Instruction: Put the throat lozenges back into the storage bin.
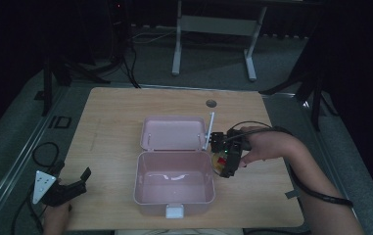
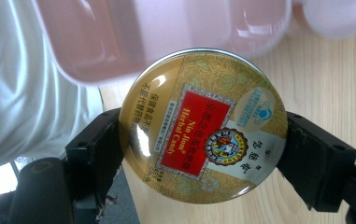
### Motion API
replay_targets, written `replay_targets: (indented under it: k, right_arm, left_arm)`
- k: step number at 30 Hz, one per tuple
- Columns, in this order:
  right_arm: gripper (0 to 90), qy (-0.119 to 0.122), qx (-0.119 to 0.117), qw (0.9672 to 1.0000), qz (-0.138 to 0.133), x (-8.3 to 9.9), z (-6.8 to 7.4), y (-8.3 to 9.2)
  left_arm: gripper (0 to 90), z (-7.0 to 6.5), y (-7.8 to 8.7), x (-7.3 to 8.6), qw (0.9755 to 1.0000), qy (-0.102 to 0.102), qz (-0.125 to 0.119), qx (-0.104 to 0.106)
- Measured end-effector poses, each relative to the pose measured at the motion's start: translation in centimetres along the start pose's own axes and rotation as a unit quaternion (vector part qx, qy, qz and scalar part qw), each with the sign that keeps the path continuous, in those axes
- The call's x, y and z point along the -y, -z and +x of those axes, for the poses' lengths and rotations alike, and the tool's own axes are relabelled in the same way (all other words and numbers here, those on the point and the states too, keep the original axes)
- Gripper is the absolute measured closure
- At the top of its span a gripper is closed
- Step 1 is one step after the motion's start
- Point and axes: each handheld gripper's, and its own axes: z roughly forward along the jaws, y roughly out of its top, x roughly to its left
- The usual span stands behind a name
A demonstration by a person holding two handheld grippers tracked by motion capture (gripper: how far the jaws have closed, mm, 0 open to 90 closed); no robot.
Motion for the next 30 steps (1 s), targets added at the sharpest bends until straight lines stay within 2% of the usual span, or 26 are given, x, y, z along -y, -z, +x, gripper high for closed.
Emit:
replay_targets:
  k: [9,12,20,30]
  right_arm:
    - [20.2,0.044,-0.006,0.999,-0.004,-4.2,1.2,0.0]
    - [20.2,0.05,-0.008,0.9987,-0.006,-4.7,1.4,-0.1]
    - [20.2,0.071,-0.023,0.9972,0.003,-6.5,1.5,-2.6]
    - [20.2,0.085,-0.043,0.9953,0.02,-7.2,1.5,-6.6]
  left_arm:
    - [0.3,0.0,0.0,0.0,1.0,0.002,-0.001,0.001]
    - [0.4,0.0,0.0,0.0,1.0,0.002,-0.001,0.001]
    - [0.4,0.0,0.0,0.0,1.0,0.002,-0.001,0.002]
    - [0.4,0.0,0.0,0.0,1.0,0.001,-0.001,0.003]
